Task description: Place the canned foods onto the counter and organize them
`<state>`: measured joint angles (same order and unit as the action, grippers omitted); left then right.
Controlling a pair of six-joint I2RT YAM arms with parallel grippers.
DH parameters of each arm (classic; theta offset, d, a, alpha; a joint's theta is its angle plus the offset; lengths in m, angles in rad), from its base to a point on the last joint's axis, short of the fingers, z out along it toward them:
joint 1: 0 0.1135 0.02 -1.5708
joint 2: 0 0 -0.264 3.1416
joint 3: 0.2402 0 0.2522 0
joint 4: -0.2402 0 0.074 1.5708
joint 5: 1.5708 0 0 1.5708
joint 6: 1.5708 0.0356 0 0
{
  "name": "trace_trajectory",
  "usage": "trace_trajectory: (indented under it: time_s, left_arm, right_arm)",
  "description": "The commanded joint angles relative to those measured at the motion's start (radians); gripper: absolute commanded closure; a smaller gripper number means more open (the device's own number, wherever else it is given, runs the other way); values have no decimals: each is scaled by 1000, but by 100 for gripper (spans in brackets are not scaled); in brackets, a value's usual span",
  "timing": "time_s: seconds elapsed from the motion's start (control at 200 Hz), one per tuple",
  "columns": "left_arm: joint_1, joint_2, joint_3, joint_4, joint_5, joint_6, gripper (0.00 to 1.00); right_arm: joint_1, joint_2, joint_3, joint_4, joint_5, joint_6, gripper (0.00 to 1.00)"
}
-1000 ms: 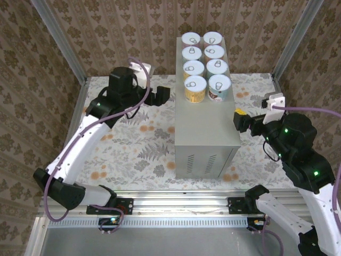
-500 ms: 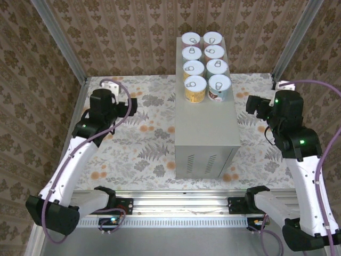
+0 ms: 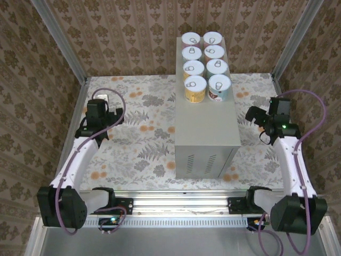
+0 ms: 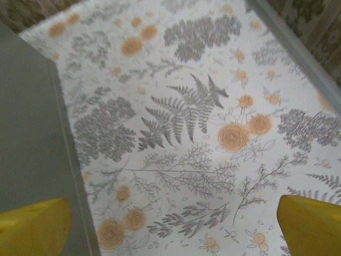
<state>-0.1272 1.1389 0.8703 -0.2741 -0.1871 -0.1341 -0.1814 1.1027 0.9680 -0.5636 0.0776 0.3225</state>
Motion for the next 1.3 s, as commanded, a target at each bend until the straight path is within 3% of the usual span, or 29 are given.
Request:
trace_trajectory:
  time_s: [0.0, 0.31, 0.465, 0.675, 1.055, 1.14, 1.215, 1.295]
  left_arm:
    - [37, 6, -59, 138, 1, 21, 0]
    - [55, 112, -148, 272, -50, 21, 0]
    - [34, 189, -243, 494, -102, 53, 0]
    - [14, 321, -315, 752, -145, 126, 0]
    - [24, 323, -323, 791, -46, 173, 0]
    - [18, 311, -345, 822, -35, 188, 0]
    - [12, 305, -371, 878, -47, 211, 0]
    - [16, 314, -440, 1025, -74, 220, 0]
  right_arm:
    - [-8, 78, -36, 142, 18, 45, 0]
    - [-6, 282, -114, 315, 29, 68, 0]
    - [-1, 364, -163, 444, 26, 31, 0]
    - [39, 398, -271, 695, 58, 2, 0]
    - [261, 365, -406, 1080, 260, -247, 0]
    - [267, 346, -443, 1128, 261, -260, 0]
    - [265, 362, -543, 1350, 230, -281, 0]
    - [267, 388, -533, 1355, 203, -298, 0]
